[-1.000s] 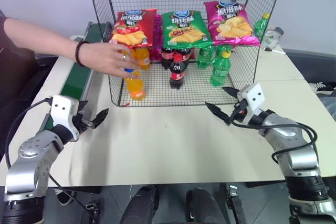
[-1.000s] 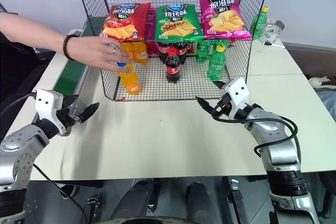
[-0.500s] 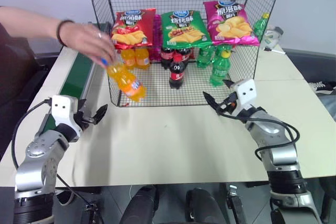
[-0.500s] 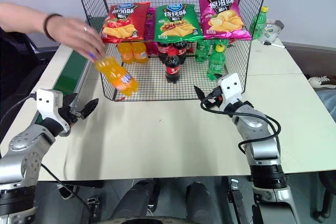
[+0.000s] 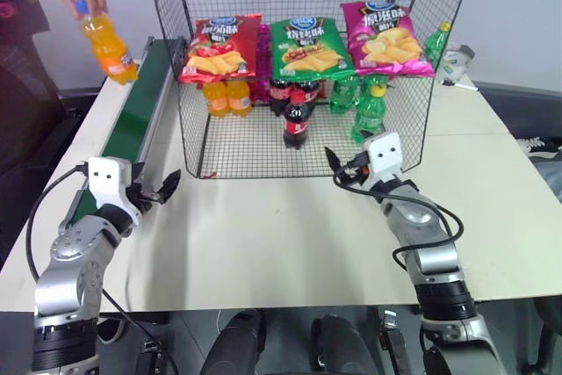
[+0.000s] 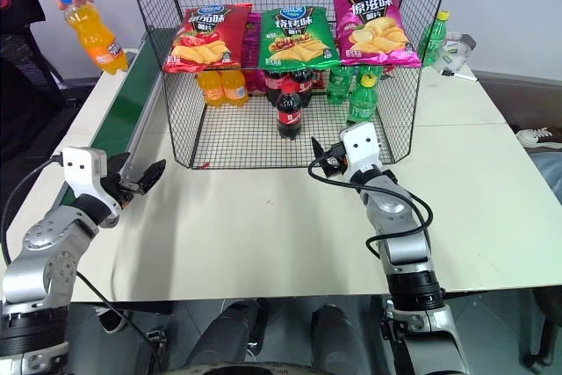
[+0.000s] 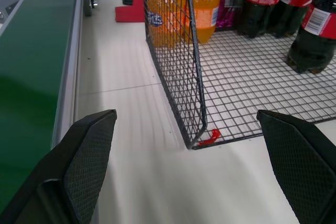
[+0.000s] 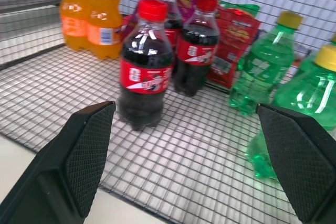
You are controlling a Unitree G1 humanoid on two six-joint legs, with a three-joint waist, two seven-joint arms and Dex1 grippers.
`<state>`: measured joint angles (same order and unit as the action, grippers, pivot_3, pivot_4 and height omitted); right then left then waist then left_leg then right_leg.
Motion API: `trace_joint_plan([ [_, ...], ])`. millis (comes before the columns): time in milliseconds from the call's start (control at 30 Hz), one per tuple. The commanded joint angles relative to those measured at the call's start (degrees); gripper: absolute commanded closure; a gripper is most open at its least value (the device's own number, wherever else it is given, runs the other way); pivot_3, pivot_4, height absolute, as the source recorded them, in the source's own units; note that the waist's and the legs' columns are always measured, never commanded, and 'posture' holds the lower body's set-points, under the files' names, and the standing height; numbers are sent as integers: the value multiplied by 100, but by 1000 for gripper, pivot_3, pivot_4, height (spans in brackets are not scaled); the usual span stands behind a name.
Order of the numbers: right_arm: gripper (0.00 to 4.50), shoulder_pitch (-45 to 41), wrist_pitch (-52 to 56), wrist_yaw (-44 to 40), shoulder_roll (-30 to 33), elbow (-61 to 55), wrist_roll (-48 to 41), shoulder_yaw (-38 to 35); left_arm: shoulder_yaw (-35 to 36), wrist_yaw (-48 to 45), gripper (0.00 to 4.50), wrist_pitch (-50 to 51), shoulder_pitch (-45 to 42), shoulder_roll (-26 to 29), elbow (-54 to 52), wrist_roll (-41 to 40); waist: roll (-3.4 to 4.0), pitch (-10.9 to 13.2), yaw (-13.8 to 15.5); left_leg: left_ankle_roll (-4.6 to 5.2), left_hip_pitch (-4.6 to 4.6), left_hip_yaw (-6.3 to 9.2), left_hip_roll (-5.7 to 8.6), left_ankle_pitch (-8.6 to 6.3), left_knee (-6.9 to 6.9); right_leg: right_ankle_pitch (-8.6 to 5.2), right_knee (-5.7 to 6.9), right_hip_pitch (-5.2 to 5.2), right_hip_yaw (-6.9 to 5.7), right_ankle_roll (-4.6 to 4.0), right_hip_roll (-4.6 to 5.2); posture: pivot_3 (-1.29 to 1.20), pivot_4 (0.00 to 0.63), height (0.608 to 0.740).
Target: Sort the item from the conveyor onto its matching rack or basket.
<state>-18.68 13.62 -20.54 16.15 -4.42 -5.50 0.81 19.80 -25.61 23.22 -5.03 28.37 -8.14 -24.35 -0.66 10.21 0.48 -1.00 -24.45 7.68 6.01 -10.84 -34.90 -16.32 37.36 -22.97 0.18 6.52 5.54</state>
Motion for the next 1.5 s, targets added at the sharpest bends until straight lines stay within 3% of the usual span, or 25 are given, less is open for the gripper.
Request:
trace_joint_plan([
  [33,0,10,12,-566,156,-390,-407,-9,339,22,19,-148,-114,236,108,28,0,0,-9,0,0,0,0,0,0,0,0,0,0,0,0,0,150,740],
  [233,0,101,210,-1260,422,-567,-789,75,607,280,19,-45,-125,343,232,46,0,0,-14,0,0,1,-1,0,2,0,-1,-1,0,0,1,0,150,740],
  [700,0,108,333,-1652,488,-652,-906,155,1025,1001,19,-67,-267,401,373,99,-1,0,-5,0,-1,1,0,-1,2,1,-1,-2,0,1,2,0,150,740],
  [867,0,115,338,-1740,503,-663,-964,200,921,1388,19,-125,-398,606,600,587,-1,0,-7,0,-1,1,0,-1,3,1,-1,-3,0,2,2,0,150,740],
  [1167,0,67,270,-1720,460,-607,-933,261,1172,837,19,-1045,-557,592,977,351,-1,0,1,-1,-1,1,0,-1,2,1,-1,-3,0,2,3,0,150,740],
  [1500,0,195,420,-2105,516,-929,-1298,351,1073,586,19,-1171,-586,562,1052,290,-1,0,-5,0,-1,1,0,-1,2,1,-1,-3,0,2,3,0,150,740],
])
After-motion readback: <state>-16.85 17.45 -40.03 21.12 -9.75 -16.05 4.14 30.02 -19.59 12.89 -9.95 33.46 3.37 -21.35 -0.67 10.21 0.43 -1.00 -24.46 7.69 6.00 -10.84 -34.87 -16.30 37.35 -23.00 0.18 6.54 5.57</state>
